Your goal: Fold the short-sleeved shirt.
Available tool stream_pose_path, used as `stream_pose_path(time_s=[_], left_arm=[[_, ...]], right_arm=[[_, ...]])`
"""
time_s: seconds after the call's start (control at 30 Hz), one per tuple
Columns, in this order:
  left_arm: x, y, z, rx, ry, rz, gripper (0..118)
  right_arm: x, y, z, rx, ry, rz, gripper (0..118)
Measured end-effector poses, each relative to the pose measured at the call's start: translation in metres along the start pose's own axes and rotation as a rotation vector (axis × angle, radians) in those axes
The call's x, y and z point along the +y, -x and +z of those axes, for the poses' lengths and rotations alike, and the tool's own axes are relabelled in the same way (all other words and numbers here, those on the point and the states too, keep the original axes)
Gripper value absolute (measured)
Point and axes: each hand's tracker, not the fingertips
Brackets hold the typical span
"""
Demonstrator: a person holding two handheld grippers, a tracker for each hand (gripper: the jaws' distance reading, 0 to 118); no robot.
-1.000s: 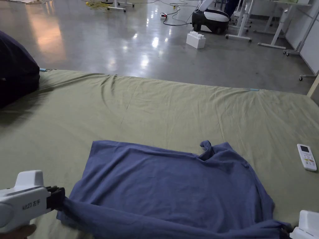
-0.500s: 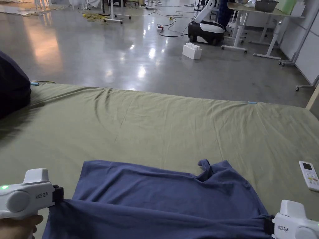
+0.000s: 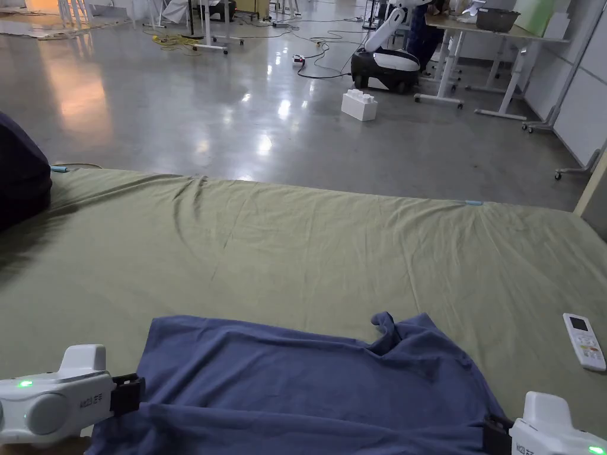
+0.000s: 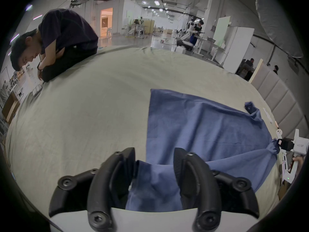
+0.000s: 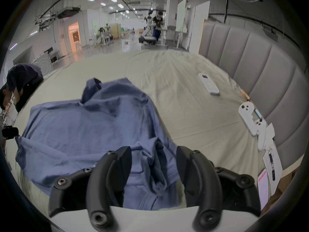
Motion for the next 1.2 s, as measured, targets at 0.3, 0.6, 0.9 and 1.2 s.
stream_pose_path(time_s=[0.3, 0.6, 0.9, 1.2], left_arm=[[-0.019, -0.047, 0.084, -0.019, -0.294, -0.103, 42], [-0.064, -0.070, 0.147, 0.043, -0.506, -0.129, 3], [-0.079, -0.042, 0.168, 0.085, -0.494, -0.117, 3], [-0.076, 0.030, 0.102, 0.095, -0.072, 0.047, 45]], right_arm=[[-0.010, 0.050, 0.100, 0.042, -0.386, 0.027, 22], [-0.029, 0.083, 0.159, -0.004, -0.633, 0.076, 0], [-0.038, 0.077, 0.178, 0.016, -0.647, 0.038, 1], [-0.051, 0.072, 0.160, 0.020, -0.544, 0.039, 0]])
